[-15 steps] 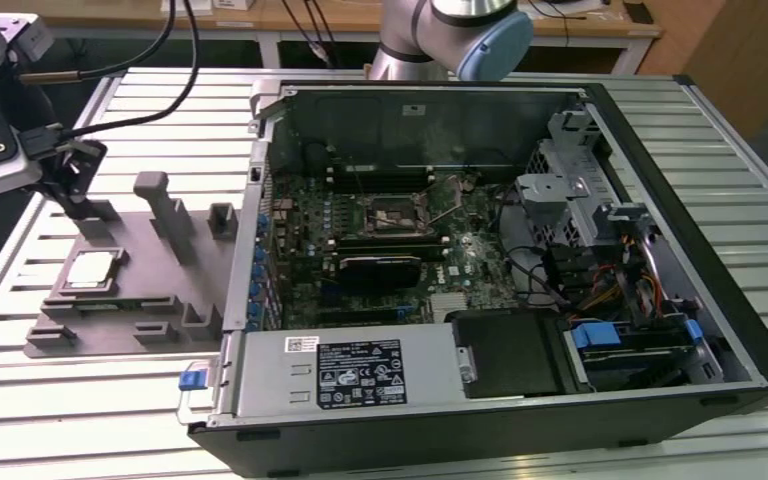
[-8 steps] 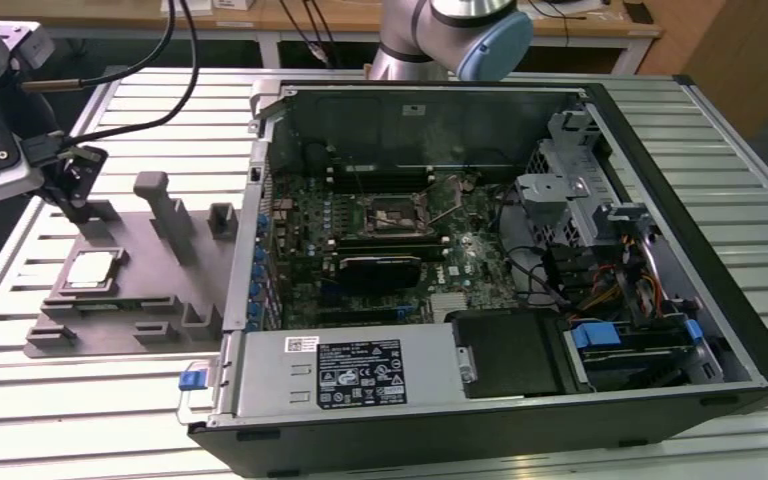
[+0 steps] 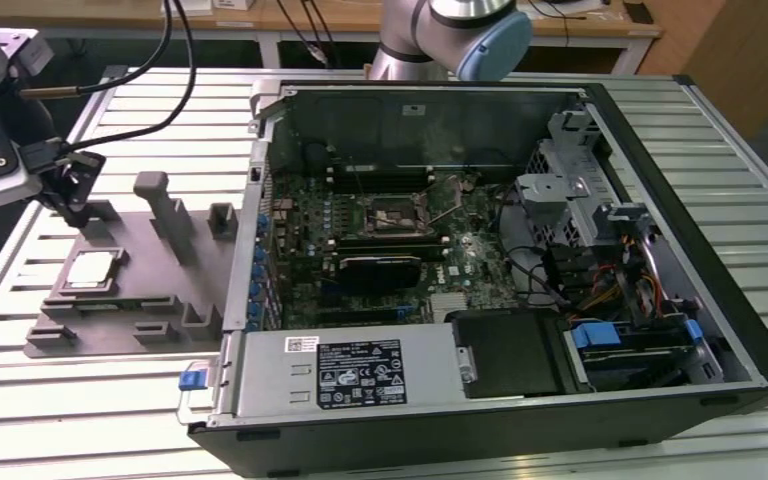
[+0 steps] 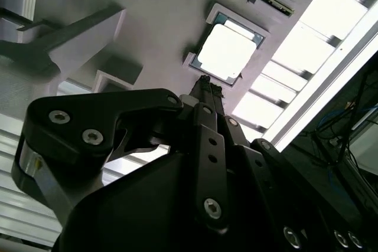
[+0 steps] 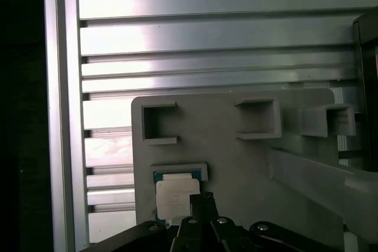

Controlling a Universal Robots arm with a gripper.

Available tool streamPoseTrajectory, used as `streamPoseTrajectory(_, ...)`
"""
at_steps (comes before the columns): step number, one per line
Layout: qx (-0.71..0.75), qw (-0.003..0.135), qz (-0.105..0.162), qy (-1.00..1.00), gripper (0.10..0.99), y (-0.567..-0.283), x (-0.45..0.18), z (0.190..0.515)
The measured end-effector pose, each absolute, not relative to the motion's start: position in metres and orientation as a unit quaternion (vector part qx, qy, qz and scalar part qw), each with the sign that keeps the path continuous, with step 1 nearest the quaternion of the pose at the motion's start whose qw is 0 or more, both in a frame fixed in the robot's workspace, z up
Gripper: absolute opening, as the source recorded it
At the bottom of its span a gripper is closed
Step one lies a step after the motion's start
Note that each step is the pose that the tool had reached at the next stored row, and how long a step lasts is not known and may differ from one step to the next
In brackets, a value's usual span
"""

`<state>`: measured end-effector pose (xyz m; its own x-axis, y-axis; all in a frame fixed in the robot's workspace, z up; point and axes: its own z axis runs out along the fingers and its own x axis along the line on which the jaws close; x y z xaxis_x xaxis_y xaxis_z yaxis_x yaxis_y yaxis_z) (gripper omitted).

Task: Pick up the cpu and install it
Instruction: 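Pick up the cpu and move it towards the insertion slot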

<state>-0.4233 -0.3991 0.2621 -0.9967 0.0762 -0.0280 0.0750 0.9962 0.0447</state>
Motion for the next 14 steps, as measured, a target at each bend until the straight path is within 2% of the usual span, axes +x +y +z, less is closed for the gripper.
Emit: streamPoseTrajectory(14, 0.038, 0.015, 0.022, 0.999, 0.110, -0.3992, -0.4293, 0.2530)
